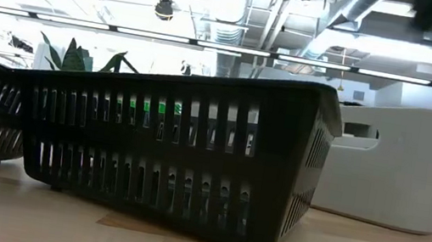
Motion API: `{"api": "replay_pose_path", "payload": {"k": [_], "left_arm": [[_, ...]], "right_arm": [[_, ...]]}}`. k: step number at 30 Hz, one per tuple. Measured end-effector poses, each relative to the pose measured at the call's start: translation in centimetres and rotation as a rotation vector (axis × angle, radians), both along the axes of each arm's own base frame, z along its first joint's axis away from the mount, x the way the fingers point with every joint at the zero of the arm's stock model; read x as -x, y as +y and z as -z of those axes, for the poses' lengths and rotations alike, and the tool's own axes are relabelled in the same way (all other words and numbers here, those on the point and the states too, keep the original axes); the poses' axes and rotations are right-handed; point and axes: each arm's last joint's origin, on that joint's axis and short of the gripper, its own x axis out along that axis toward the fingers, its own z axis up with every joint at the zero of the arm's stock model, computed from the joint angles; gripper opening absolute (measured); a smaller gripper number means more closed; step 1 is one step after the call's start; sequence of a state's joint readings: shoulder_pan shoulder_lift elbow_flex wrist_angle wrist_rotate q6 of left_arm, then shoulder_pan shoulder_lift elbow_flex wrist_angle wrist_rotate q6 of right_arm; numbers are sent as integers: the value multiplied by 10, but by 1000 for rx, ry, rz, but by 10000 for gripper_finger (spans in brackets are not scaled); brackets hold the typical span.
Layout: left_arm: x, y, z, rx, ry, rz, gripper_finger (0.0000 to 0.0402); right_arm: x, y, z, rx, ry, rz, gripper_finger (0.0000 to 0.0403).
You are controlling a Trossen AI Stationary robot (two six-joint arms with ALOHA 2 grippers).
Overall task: Stack baskets on shelf by color
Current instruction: Stack the gray bin on top of the gray bin on the shelf
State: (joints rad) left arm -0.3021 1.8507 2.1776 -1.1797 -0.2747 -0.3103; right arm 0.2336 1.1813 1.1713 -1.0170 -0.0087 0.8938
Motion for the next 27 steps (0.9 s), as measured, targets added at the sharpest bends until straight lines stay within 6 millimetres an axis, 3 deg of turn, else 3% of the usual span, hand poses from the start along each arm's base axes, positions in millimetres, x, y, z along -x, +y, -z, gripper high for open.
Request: {"api": "replay_pose_path", "payload": {"k": [6, 11, 15, 22, 27], "left_arm": [[-28, -17, 49, -45, -66, 159, 220], [-50, -21, 94, 2, -194, 398, 220], [-52, -21, 127, -15, -203, 473, 220], [-55, -19, 165, -34, -178, 530, 220], [-71, -24, 193, -52, -153, 552, 220]], "right_arm": [[65, 33, -34, -68, -222, 150, 118], [93, 49, -43, -47, -384, 205, 118], [96, 62, -40, -28, -411, 196, 118], [80, 86, -23, 24, -333, 189, 118], [70, 99, -12, 53, -293, 173, 118]]}}
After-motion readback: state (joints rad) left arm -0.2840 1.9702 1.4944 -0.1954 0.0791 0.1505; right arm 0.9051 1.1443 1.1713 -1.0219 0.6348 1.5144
